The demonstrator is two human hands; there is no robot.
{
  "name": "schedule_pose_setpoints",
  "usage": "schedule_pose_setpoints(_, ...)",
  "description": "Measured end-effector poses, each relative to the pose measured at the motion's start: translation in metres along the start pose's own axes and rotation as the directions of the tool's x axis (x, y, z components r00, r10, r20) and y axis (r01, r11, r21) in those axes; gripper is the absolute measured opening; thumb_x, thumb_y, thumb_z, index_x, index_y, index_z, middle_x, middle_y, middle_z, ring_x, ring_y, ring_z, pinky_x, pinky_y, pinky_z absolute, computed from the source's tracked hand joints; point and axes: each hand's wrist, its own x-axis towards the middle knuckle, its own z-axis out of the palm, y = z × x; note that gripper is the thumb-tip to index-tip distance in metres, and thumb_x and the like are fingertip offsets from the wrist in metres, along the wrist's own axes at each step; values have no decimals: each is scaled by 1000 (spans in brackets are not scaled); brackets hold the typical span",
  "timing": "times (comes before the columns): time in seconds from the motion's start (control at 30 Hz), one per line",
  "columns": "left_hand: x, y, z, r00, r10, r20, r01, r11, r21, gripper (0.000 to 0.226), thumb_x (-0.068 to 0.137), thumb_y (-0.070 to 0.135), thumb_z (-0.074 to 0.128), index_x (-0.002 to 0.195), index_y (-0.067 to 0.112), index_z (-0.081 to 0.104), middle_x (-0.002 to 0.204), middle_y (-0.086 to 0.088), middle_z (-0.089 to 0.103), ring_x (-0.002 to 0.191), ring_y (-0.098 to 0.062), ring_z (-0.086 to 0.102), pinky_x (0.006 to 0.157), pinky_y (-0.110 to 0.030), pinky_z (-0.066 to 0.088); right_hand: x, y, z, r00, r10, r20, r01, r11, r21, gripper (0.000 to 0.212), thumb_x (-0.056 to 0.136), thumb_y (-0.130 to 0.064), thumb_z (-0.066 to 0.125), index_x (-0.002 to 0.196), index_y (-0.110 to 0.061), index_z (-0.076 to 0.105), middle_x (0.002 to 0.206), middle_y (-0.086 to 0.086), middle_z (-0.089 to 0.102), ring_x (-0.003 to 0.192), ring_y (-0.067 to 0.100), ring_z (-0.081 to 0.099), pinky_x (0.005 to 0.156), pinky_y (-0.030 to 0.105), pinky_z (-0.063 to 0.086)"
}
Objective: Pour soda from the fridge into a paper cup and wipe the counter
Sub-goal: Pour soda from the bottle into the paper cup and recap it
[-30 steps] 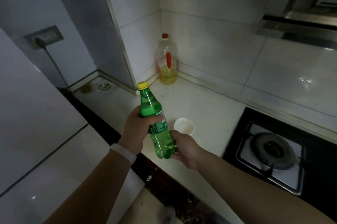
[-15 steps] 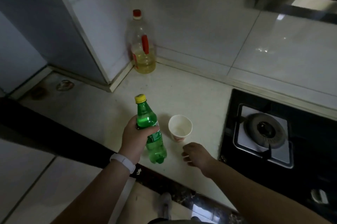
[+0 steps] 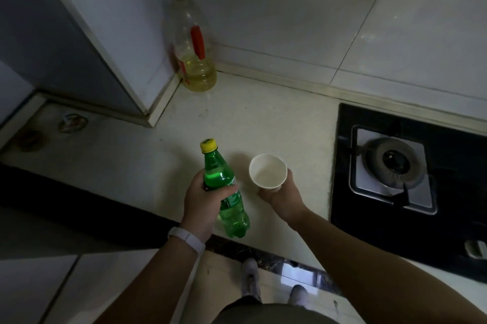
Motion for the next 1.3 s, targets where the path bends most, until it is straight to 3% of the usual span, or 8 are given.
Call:
schedule_pose_setpoints(0.33,17,5,11,994,6,111,-8,1000,16,31,71,3,82,94,23,74,91,-1,75,88,-23,70,72,-35,53,-13,-5,-18,989,-36,-142,37,999,2,62,76,-9,82,122,-24,44,109,-11,54,94,0,55,65,3,44)
schedule_pose_setpoints(0.53,12,15,62,962,41,270,-52,998,34,31,71,2,81,93,22,73,90,-2,75,86,-23,70,69,-33,51,-33,6,-72,956,-19,-294,47,995,89,57,74,-10,84,119,-21,50,109,-4,63,97,13,64,80,33,60)
schedule_pose_setpoints(0.63,-1,19,94,931,55,361,-86,994,69,30,69,6,82,93,22,73,91,-3,75,88,-25,70,73,-38,54,-52,13,-104,934,-13,-358,58,992,115,56,74,-13,84,120,-19,52,110,4,66,95,15,66,66,22,57)
schedule_pose_setpoints(0.8,-41,26,152,878,65,474,-128,987,102,33,68,6,83,94,25,72,92,0,76,90,-24,71,74,-38,55,-92,26,-154,888,-6,-459,70,990,123,67,66,-37,86,122,-22,53,114,1,64,101,16,66,83,35,59)
schedule_pose_setpoints(0.9,-72,28,189,842,56,536,-138,984,114,35,68,7,83,95,24,72,94,-2,76,91,-25,71,76,-40,56,-122,33,-188,869,-37,-494,98,990,98,55,70,-31,85,114,-24,54,110,3,63,99,19,66,83,38,59)
schedule_pose_setpoints(1.0,-109,28,228,808,45,588,-142,983,120,35,68,6,84,98,20,72,94,-3,76,90,-25,72,75,-38,56,-156,43,-228,829,-28,-559,85,994,75,69,61,-50,81,119,-28,50,118,4,53,101,17,62,85,37,58)
schedule_pose_setpoints(1.17,-183,24,295,697,61,714,-233,962,145,35,71,4,83,101,18,72,91,1,76,83,-13,72,68,-27,53,-222,67,-299,719,-1,-695,135,981,138,51,75,-28,84,112,-29,50,110,-1,59,95,9,62,70,17,54)
schedule_pose_setpoints(1.3,-243,11,343,611,48,790,-276,948,156,32,72,2,82,95,21,72,90,2,76,82,-15,73,70,-31,54,-278,93,-349,651,52,-758,176,960,217,45,77,-21,82,110,-28,52,105,0,65,92,11,65,69,19,52)
